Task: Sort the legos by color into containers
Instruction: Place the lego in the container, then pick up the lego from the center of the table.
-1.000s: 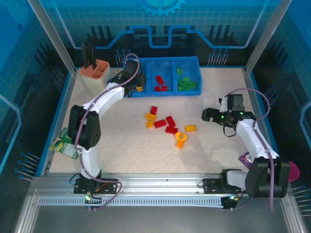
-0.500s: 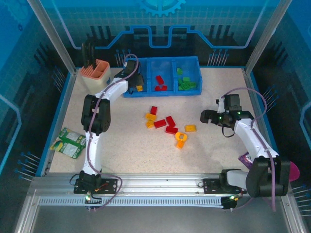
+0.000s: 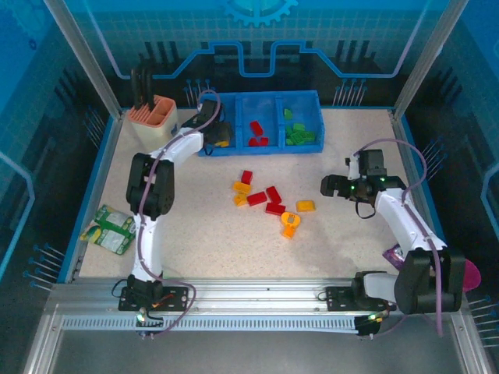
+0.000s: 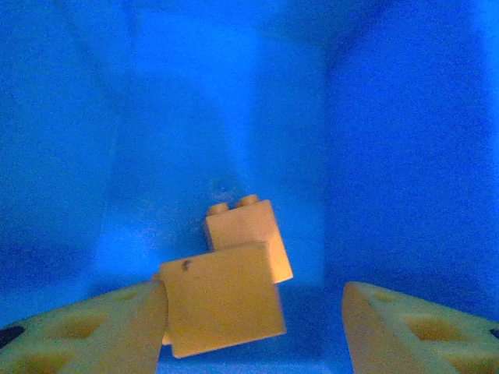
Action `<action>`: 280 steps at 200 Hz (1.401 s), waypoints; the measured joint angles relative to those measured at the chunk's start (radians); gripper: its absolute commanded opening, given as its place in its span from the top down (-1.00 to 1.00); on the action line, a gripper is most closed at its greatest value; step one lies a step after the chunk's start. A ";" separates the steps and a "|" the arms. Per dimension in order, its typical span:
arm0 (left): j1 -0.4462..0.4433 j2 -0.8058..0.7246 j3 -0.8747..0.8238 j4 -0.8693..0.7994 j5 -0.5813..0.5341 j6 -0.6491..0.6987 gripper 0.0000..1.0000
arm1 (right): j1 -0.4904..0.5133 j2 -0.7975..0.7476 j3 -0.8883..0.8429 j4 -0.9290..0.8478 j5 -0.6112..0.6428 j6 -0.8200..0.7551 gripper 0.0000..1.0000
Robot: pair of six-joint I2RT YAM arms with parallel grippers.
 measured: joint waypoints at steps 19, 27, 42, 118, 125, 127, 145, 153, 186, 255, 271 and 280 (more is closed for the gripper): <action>0.000 -0.073 -0.036 0.002 0.005 0.018 -0.27 | 0.007 0.003 0.000 0.000 0.000 0.000 -0.99; 0.000 -0.108 -0.048 -0.002 0.009 0.027 -0.29 | 0.010 0.003 0.000 0.000 -0.001 0.000 -0.99; -0.003 -0.158 -0.050 -0.017 0.012 0.054 -0.35 | 0.016 0.004 0.000 0.000 0.000 0.000 -0.99; -0.109 -0.360 -0.238 -0.131 0.023 0.232 -0.62 | 0.047 0.061 0.036 0.000 0.000 0.000 -1.00; -0.126 -0.367 -0.259 -0.142 0.023 0.236 -0.63 | 0.050 0.066 0.043 0.000 0.000 0.000 -1.00; -0.131 -0.369 -0.266 -0.145 0.023 0.236 -0.63 | 0.051 0.068 0.045 0.000 0.000 0.000 -1.00; -0.175 -0.385 -0.322 -0.163 0.023 0.244 -0.66 | 0.058 0.080 0.061 0.002 0.000 0.000 -1.00; -0.193 -0.386 -0.339 -0.173 0.023 0.244 -0.67 | 0.062 0.087 0.068 0.002 0.000 0.000 -1.00; -0.256 -0.386 -0.385 -0.187 0.024 0.241 -0.71 | 0.083 0.115 0.082 0.004 -0.001 0.000 -1.00; -0.325 -0.350 -0.403 -0.188 0.013 0.227 -0.76 | 0.096 0.126 0.090 0.003 0.000 -0.001 -1.00; -0.326 -0.330 -0.403 -0.188 0.011 0.225 -0.76 | 0.096 0.126 0.090 0.003 0.000 -0.004 -1.00; -0.326 -0.319 -0.403 -0.188 0.007 0.224 -0.76 | 0.096 0.126 0.090 0.003 0.000 -0.005 -1.00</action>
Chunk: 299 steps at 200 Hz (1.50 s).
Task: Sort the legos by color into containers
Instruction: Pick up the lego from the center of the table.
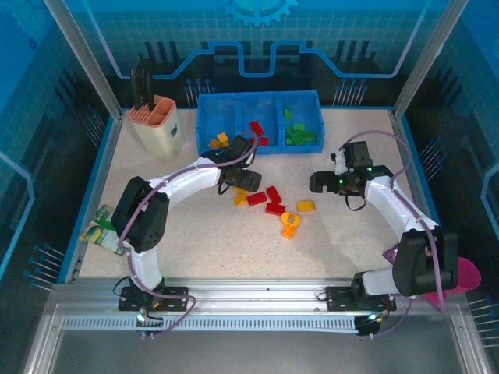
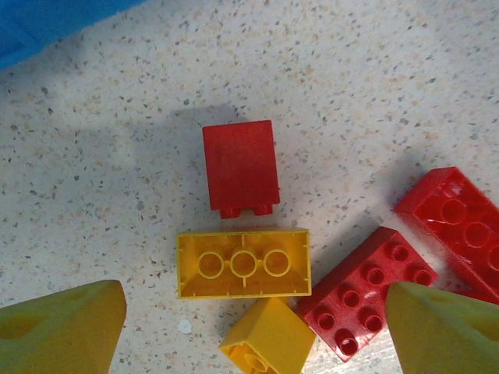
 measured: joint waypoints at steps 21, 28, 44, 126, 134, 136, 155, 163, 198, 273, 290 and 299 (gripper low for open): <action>0.000 0.019 0.000 0.001 -0.003 0.000 -0.76 | 0.000 0.000 0.000 -0.003 0.000 -0.005 -1.00; 0.000 0.026 0.000 0.001 -0.003 -0.001 -0.76 | 0.000 0.000 0.000 -0.003 0.000 -0.006 -1.00; 0.000 0.040 -0.001 0.004 -0.003 -0.006 -0.76 | 0.000 0.000 0.000 -0.003 0.003 -0.008 -1.00; 0.000 0.129 -0.001 0.031 -0.003 -0.045 -0.74 | 0.000 0.005 0.018 -0.019 0.023 -0.014 -1.00; 0.000 0.134 -0.001 0.034 -0.004 -0.048 -0.74 | 0.000 0.008 0.020 -0.019 0.023 -0.014 -1.00; 0.000 0.135 -0.001 0.034 -0.004 -0.050 -0.74 | 0.000 0.008 0.020 -0.019 0.023 -0.014 -1.00; 0.000 0.142 -0.001 0.043 -0.012 -0.053 -0.73 | 0.000 0.008 0.020 -0.023 0.024 -0.014 -1.00; 0.000 0.145 -0.001 0.049 -0.016 -0.053 -0.73 | 0.000 0.008 0.020 -0.022 0.026 -0.014 -1.00; 0.000 0.163 0.013 0.066 -0.020 -0.058 -0.70 | 0.000 0.008 0.020 -0.027 0.026 -0.016 -1.00; 0.000 0.195 0.038 0.089 -0.018 -0.081 -0.54 | 0.000 0.008 0.020 -0.039 0.037 -0.028 -1.00; 0.003 0.197 0.037 0.090 -0.018 -0.082 -0.50 | 0.000 0.008 0.020 -0.040 0.042 -0.029 -1.00; 0.006 0.197 0.033 0.091 -0.018 -0.084 -0.49 | 0.000 0.008 0.020 -0.040 0.045 -0.029 -1.00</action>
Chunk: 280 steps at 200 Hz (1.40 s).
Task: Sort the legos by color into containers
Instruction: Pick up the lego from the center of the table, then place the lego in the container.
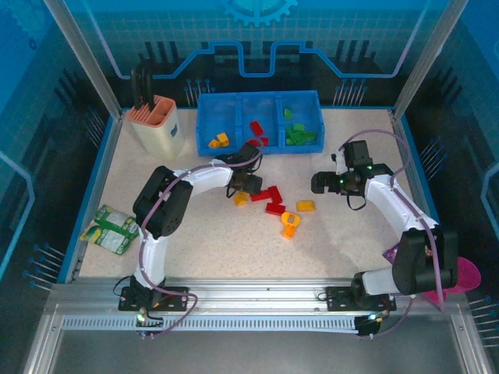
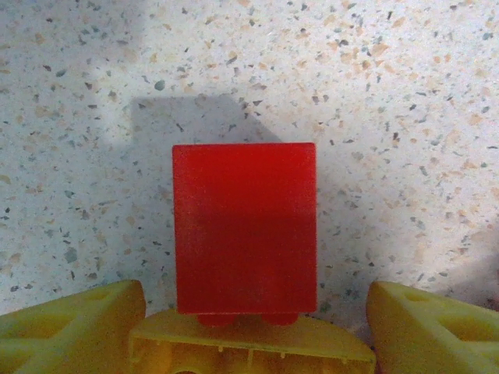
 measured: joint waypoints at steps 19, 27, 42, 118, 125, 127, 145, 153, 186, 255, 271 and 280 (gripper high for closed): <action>0.005 0.000 -0.024 0.010 -0.001 -0.004 -0.47 | 0.000 0.000 0.000 0.000 0.000 0.000 -1.00; 0.006 -0.005 -0.028 0.013 -0.001 -0.004 -0.47 | 0.000 0.000 0.000 0.000 0.000 0.000 -1.00; 0.006 -0.009 -0.041 0.027 -0.003 -0.004 -0.45 | 0.000 0.000 0.000 0.000 0.000 0.000 -1.00; 0.012 -0.022 -0.063 0.055 -0.005 -0.014 -0.23 | 0.000 0.000 -0.003 0.000 0.000 0.000 -1.00; 0.012 -0.024 -0.066 0.055 -0.005 -0.014 -0.22 | 0.000 0.000 -0.003 0.000 0.000 0.000 -1.00; 0.013 -0.025 -0.067 0.056 -0.005 -0.014 -0.22 | 0.000 0.000 -0.003 0.000 0.000 0.000 -1.00; 0.016 -0.040 -0.082 0.048 -0.004 -0.015 -0.19 | 0.000 0.000 -0.005 0.001 0.000 0.000 -1.00; 0.019 -0.051 -0.091 0.034 -0.005 -0.018 -0.19 | 0.000 0.000 -0.007 0.003 0.000 0.000 -1.00; 0.044 -0.116 -0.109 -0.032 -0.019 -0.020 -0.20 | 0.000 0.004 -0.010 0.003 0.000 0.000 -1.00; 0.201 -0.206 0.038 -0.019 -0.021 -0.011 -0.21 | 0.000 0.004 -0.010 0.003 0.000 0.000 -1.00; 0.249 -0.178 0.099 0.003 -0.007 -0.019 -0.21 | 0.000 0.004 -0.011 0.003 0.000 0.000 -1.00; 0.274 -0.151 0.140 0.019 0.002 -0.023 -0.20 | 0.000 0.004 -0.011 0.003 0.000 0.000 -1.00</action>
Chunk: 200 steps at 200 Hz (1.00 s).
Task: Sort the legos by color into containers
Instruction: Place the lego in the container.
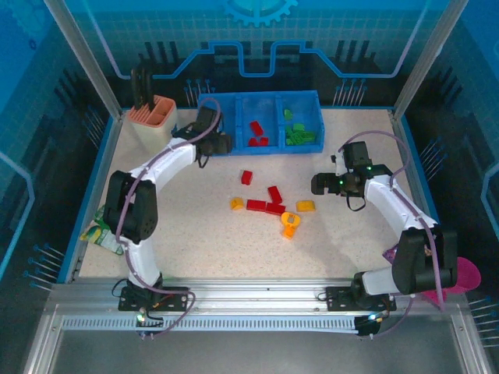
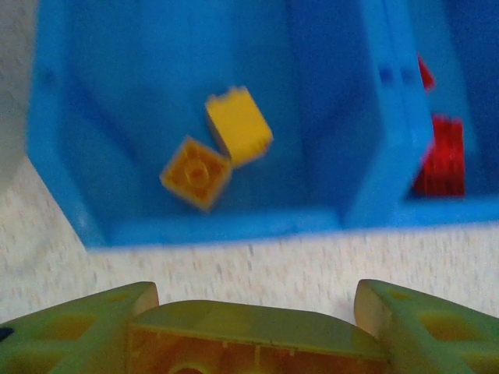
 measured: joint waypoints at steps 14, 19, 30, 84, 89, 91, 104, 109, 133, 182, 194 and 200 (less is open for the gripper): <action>0.033 0.055 0.062 0.020 0.016 -0.018 -0.21 | 0.000 0.000 0.000 0.000 0.000 0.000 -1.00; 0.042 0.076 0.084 0.024 0.019 -0.024 -0.21 | 0.000 0.000 0.000 0.000 0.000 0.000 -1.00; 0.057 0.130 0.138 0.029 0.029 -0.034 -0.21 | 0.000 0.000 0.000 -0.001 0.000 0.000 -1.00; 0.065 0.382 0.408 0.018 0.098 -0.097 -0.22 | 0.000 0.000 0.000 -0.006 0.000 0.000 -1.00; 0.065 0.394 0.428 0.018 0.102 -0.102 -0.23 | 0.000 0.000 0.000 -0.008 0.000 -0.001 -1.00; 0.066 0.401 0.437 0.017 0.103 -0.103 -0.23 | 0.000 0.000 0.000 -0.009 0.000 -0.001 -1.00; 0.067 0.440 0.492 0.013 0.105 -0.115 -0.23 | 0.000 0.000 0.000 -0.015 0.000 -0.001 -1.00; 0.068 0.452 0.512 0.010 0.106 -0.122 -0.24 | 0.000 0.000 0.000 -0.018 0.000 -0.001 -1.00; 0.069 0.510 0.595 0.000 0.115 -0.148 -0.25 | 0.000 0.000 0.000 -0.029 0.000 -0.001 -1.00; 0.069 0.545 0.634 -0.019 0.122 -0.163 -0.40 | 0.000 0.000 0.002 -0.048 0.000 -0.006 -1.00; 0.069 0.545 0.634 -0.020 0.122 -0.163 -0.43 | 0.000 0.000 0.002 -0.049 0.000 -0.008 -1.00; 0.069 0.545 0.633 -0.019 0.122 -0.163 -0.44 | 0.002 0.000 0.002 -0.049 0.000 -0.008 -1.00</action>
